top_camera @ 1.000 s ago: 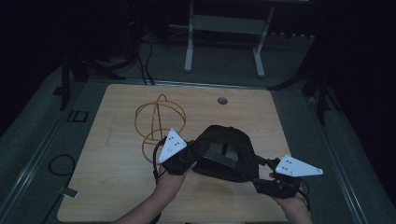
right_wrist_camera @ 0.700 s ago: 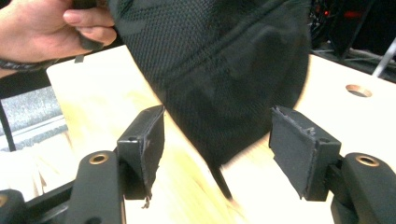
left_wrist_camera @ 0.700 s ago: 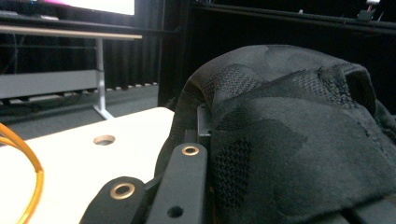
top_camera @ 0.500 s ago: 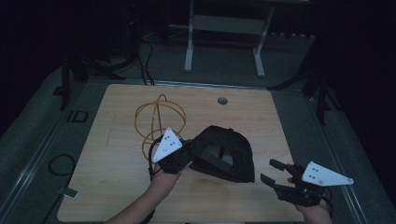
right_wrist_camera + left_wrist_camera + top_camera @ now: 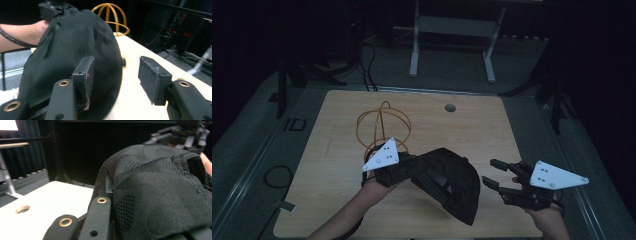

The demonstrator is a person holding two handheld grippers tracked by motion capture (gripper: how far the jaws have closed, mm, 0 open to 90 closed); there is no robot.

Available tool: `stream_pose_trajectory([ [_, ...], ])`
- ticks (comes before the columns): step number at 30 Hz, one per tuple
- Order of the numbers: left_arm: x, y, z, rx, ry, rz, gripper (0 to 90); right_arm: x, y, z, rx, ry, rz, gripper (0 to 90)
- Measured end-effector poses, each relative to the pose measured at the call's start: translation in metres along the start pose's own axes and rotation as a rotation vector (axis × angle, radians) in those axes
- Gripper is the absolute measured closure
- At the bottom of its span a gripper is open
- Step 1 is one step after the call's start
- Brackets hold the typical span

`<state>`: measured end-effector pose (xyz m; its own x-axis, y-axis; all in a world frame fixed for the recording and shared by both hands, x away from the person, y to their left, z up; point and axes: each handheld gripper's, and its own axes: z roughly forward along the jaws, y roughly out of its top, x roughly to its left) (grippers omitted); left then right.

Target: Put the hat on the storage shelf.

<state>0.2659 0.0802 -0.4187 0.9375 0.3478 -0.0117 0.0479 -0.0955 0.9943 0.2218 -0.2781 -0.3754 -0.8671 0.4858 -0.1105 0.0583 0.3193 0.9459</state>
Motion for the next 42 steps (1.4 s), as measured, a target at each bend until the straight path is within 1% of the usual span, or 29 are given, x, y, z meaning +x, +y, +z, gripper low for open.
stream_pose_trajectory([
  [2,0.001,0.000,0.003,0.020,-0.036,0.003,88.5,0.002,0.006,0.008,0.013,0.031,-0.022,45.5],
  [5,0.000,0.001,0.006,0.041,-0.059,0.010,88.5,0.006,0.011,0.021,0.034,0.080,-0.043,45.4],
  [6,-0.001,0.001,0.006,0.041,-0.062,0.012,88.5,0.006,0.012,0.024,0.046,0.083,-0.050,44.7],
  [7,-0.002,0.002,0.007,0.040,-0.068,0.005,88.5,0.007,0.012,0.028,0.058,0.093,-0.055,44.2],
  [9,-0.002,0.003,0.007,0.031,-0.069,0.005,88.5,0.009,0.012,0.035,0.069,0.117,-0.059,44.3],
  [10,-0.003,0.004,0.006,0.028,-0.072,0.002,88.5,0.010,0.012,0.038,0.077,0.121,-0.069,44.2],
  [11,-0.003,0.005,0.006,0.032,-0.068,0.011,88.5,0.011,0.012,0.041,0.086,0.125,-0.072,44.2],
  [12,-0.003,0.005,0.007,0.027,-0.074,0.004,88.5,0.012,0.012,0.042,0.088,0.130,-0.075,44.2],
  [14,-0.003,0.007,0.007,0.023,-0.069,0.007,88.5,0.014,0.012,0.045,0.096,0.132,-0.084,44.2],
  [15,-0.003,0.008,0.007,0.020,-0.076,0.005,88.5,0.015,0.012,0.046,0.101,0.131,-0.086,43.9],
  [17,-0.003,0.009,0.008,0.014,-0.072,0.003,88.5,0.014,0.011,0.048,0.104,0.128,-0.084,42.4],
  [19,-0.002,0.010,0.008,0.007,-0.072,-0.011,88.5,0.013,0.010,0.049,0.093,0.120,-0.074,42.7],
  [21,-0.003,0.010,0.008,0.007,-0.072,-0.012,88.5,0.014,0.009,0.049,0.090,0.121,-0.072,43.3],
  [22,-0.003,0.010,0.009,0.004,-0.071,-0.013,88.5,0.016,0.008,0.051,0.097,0.109,-0.082,43.8],
  [23,-0.003,0.009,0.009,0.000,-0.076,-0.021,88.5,0.017,0.008,0.051,0.099,0.103,-0.085,45.6],
  [26,-0.001,0.009,0.012,-0.004,-0.077,-0.033,88.5,0.019,0.007,0.054,0.116,0.057,-0.113,53.2],
  [27,-0.001,0.009,0.012,-0.004,-0.077,-0.033,88.5,0.019,0.007,0.054,0.116,0.057,-0.113,53.2],
  [28,-0.001,0.009,0.013,-0.003,-0.078,-0.033,88.5,0.020,0.007,0.056,0.137,0.042,-0.122,57.6],
  [29,-0.001,0.009,0.013,-0.003,-0.078,-0.033,88.5,0.020,0.007,0.056,0.145,0.035,-0.126,61.6],
  [30,-0.001,0.009,0.014,-0.004,-0.080,-0.045,88.5,0.020,0.007,0.056,0.145,0.035,-0.126,61.6],
  [31,-0.001,0.009,0.014,-0.001,-0.078,-0.042,88.5,0.021,0.007,0.058,0.158,0.019,-0.134,67.0],
  [32,-0.001,0.009,0.014,-0.001,-0.078,-0.042,88.5,0.021,0.007,0.058,0.158,0.019,-0.134,67.0],
  [34,0.000,0.009,0.016,0.004,-0.082,-0.052,88.5,0.021,0.007,0.059,0.172,0.022,-0.141,72.9],
  [35,0.000,0.009,0.016,0.004,-0.082,-0.052,88.5,0.021,0.007,0.059,0.172,0.022,-0.141,72.9],
  [37,0.000,0.008,0.018,0.003,-0.086,-0.057,88.4,0.023,0.007,0.062,0.193,0.027,-0.153,85.4],
  [39,0.001,0.007,0.019,0.004,-0.086,-0.057,88.4,0.023,0.007,0.062,0.199,0.018,-0.157,86.9],
  [40,0.001,0.007,0.018,0.002,-0.081,-0.059,88.4,0.023,0.007,0.061,0.185,0.002,-0.154,87.8],
  [41,0.002,0.008,0.017,-0.003,-0.076,-0.058,88.3,0.022,0.008,0.059,0.172,0.000,-0.152,88.0],
  [42,0.002,0.008,0.017,-0.003,-0.076,-0.058,88.2,0.022,0.008,0.059,0.172,0.000,-0.152,88.0],
])
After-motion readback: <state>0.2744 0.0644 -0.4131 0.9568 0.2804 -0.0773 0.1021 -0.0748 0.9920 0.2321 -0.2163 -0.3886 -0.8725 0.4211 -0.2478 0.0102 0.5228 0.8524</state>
